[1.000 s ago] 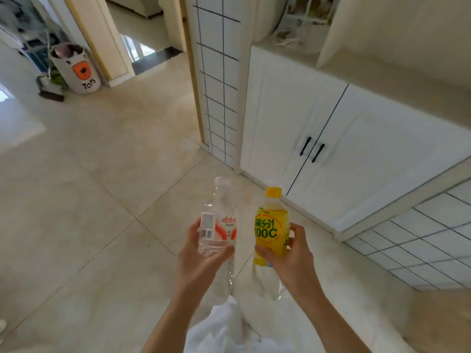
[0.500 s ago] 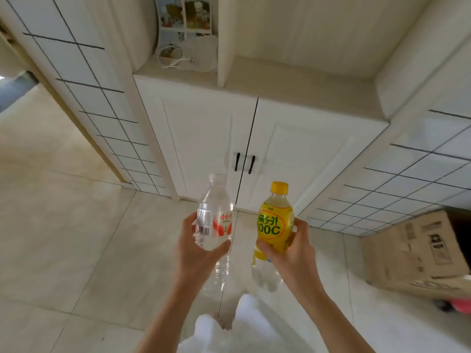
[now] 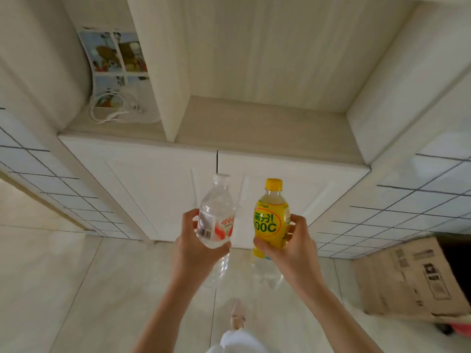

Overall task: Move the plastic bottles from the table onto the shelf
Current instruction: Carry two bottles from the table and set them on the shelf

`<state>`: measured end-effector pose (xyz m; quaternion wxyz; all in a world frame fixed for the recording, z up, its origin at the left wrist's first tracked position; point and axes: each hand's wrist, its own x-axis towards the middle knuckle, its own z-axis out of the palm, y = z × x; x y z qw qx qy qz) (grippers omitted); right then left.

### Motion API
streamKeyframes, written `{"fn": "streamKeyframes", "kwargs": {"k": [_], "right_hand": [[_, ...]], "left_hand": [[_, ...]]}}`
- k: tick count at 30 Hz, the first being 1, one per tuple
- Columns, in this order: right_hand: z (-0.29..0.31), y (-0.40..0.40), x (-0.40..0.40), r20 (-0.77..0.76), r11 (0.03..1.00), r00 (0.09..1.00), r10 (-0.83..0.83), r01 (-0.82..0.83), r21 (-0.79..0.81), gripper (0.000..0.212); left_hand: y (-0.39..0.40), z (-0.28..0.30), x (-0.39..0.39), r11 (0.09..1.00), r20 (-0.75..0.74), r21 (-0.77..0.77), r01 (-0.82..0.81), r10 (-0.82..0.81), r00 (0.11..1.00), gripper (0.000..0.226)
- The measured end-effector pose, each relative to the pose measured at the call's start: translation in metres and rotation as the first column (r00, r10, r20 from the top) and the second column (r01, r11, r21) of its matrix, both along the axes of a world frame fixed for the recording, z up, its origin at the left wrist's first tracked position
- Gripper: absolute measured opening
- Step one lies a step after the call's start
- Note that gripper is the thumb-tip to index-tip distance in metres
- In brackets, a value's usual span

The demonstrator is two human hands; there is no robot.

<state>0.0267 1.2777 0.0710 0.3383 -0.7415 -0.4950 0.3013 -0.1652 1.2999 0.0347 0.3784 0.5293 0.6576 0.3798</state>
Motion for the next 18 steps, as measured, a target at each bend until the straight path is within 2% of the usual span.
{"fn": "streamKeyframes", "kwargs": {"k": [6, 11, 18], "right_hand": [[0.038, 0.112, 0.024, -0.032, 0.995, 0.999, 0.028, -0.025, 0.099, 0.064], [0.068, 0.19, 0.02, -0.077, 0.975, 0.997, 0.033, -0.015, 0.22, 0.063], [0.088, 0.279, -0.003, -0.047, 0.937, 0.999, 0.013, 0.005, 0.349, 0.067]], "left_hand": [[0.108, 0.037, 0.023, 0.998, 0.011, 0.055, -0.036, 0.035, 0.999, 0.086], [0.185, 0.069, 0.022, 0.99, 0.007, 0.137, -0.018, 0.017, 1.0, 0.069], [0.276, 0.098, 0.014, 0.97, -0.015, 0.243, 0.005, -0.001, 1.0, 0.063]]}}
